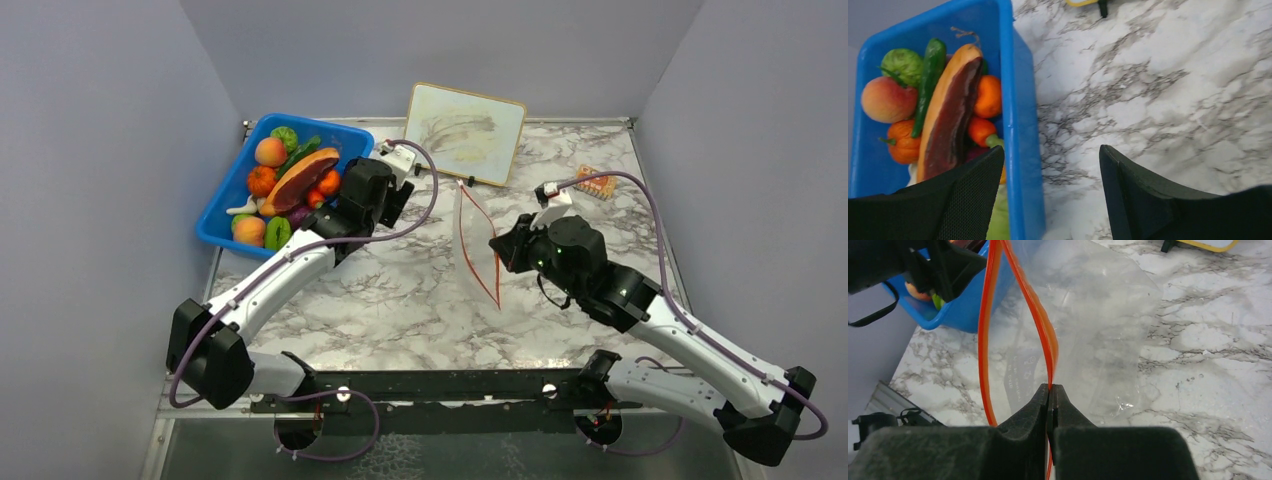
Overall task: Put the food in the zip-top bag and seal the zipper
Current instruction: Open the zipper of the food storage bag, then pick up the fake food from the bin.
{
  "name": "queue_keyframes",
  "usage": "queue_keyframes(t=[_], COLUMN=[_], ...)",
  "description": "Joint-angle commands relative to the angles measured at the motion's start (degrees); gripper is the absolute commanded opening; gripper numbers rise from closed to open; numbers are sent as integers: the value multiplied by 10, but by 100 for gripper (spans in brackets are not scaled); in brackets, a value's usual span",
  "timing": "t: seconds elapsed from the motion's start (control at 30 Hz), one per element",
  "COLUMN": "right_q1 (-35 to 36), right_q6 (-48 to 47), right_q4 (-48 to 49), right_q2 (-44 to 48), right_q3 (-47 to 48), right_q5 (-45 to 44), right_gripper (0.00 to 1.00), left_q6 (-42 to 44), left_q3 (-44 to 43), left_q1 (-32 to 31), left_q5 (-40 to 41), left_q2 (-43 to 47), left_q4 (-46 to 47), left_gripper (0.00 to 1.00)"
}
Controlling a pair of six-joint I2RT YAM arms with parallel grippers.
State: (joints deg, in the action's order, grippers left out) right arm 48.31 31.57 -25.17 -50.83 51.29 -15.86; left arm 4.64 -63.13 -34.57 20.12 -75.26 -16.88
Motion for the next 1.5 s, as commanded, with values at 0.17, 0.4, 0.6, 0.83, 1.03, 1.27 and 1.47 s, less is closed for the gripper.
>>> queue_keyframes(t=[0.17, 0.4, 0.6, 0.83, 1.03, 1.27, 1.47], right_q1=[3, 3, 3, 3, 3, 3, 3], right_q6=[-10, -22, -27, -14, 0, 3, 3], right_q4=[42, 24, 7, -1, -6, -14, -16], right_q2=[51, 89, 109, 113, 113, 117, 108], right_q3=[-23, -21, -13, -14, -16, -16, -13], right_q5=[69, 56, 60, 64, 63, 54, 52], right_gripper=[1, 1, 1, 1, 1, 1, 1], left_q6=[152, 199, 223, 268, 293, 295, 301], left_q3=[-57, -61, -58, -16, 11, 24, 34], left_q1=[61, 95, 162, 205, 226, 255, 263], left_q5=[108, 164, 172, 158, 127, 98, 81], left_q2=[-37, -56, -82, -116, -147, -197, -214], left_q4=[-13, -74, -55, 37, 93, 124, 157], left_gripper=[72, 75, 74, 72, 70, 66, 64])
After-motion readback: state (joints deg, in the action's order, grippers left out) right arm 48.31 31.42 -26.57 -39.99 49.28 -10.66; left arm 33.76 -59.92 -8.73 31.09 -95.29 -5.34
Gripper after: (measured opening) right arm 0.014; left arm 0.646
